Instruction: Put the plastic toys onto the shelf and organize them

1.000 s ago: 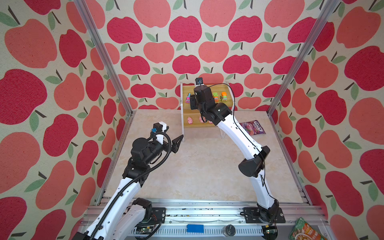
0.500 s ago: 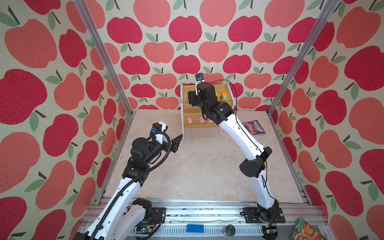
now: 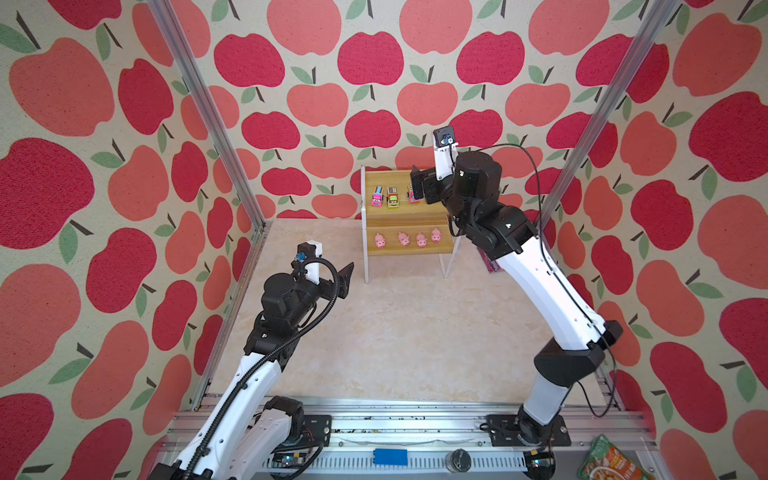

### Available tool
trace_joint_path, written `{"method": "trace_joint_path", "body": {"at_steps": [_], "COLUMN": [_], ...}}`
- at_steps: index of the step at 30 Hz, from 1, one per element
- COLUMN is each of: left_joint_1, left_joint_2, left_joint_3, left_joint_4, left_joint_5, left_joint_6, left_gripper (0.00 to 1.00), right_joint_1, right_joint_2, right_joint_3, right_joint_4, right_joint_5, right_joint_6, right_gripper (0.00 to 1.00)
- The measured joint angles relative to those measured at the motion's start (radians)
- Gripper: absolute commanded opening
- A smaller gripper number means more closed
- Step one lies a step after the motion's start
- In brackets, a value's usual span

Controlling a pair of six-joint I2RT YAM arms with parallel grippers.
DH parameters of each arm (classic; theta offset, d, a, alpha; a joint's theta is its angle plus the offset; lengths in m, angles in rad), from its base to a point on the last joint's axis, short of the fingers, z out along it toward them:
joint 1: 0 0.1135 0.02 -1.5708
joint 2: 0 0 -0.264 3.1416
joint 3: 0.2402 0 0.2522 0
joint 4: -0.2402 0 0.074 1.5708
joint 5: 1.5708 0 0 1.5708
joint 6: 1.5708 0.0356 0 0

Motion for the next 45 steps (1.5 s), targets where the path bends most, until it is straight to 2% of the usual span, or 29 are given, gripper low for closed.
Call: {"method": "trace_joint_path", "body": {"at_steps": [5, 11, 14, 20, 26, 32, 37, 45], "left_joint_1": [0.058, 0.172, 0.226, 0.282, 0.283, 0.256, 0.235, 0.235], "left_joint_2": [0.008, 0.035, 0.061, 0.136, 0.225, 0.388, 0.489, 0.573], "left_joint_3": [-0.003, -0.041, -0.063, -0.111, -0.160, -0.170, -0.212, -0.248], "left_joint_4": [-0.007, 0.002, 0.005, 0.031, 0.089, 0.181, 0.269, 0.395], "left_joint_5": [-0.092, -0.234, -0.306, -0.410, -0.425, -0.412, -0.372, -0.338], "left_joint_6": [-0.007, -0.053, -0.085, -0.141, -0.156, -0.102, -0.050, 0.006], "left_gripper": [0.99, 0.99, 0.99, 0.99, 0.99, 0.99, 0.99, 0.99], "right_joint_1": [-0.109, -0.294, -0.384, -0.537, -0.595, -0.597, -0.608, -0.624], "right_joint_2": [-0.335, -0.669, -0.788, -0.898, -0.884, -0.721, -0.582, -0.385], "right_joint_3": [-0.433, -0.802, -0.977, -1.320, -1.646, -1.824, -1.908, -1.921], "right_joint_4": [0.131, 0.200, 0.232, 0.304, 0.496, 0.778, 0.996, 1.273], "right_joint_5": [-0.026, -0.065, -0.095, -0.156, -0.209, -0.218, -0.224, -0.270], "right_joint_6": [-0.041, -0.046, -0.023, 0.070, 0.147, 0.148, 0.119, 0.066], "right_gripper": [0.99, 0.99, 0.99, 0.99, 0.98, 0.99, 0.99, 0.99]}}
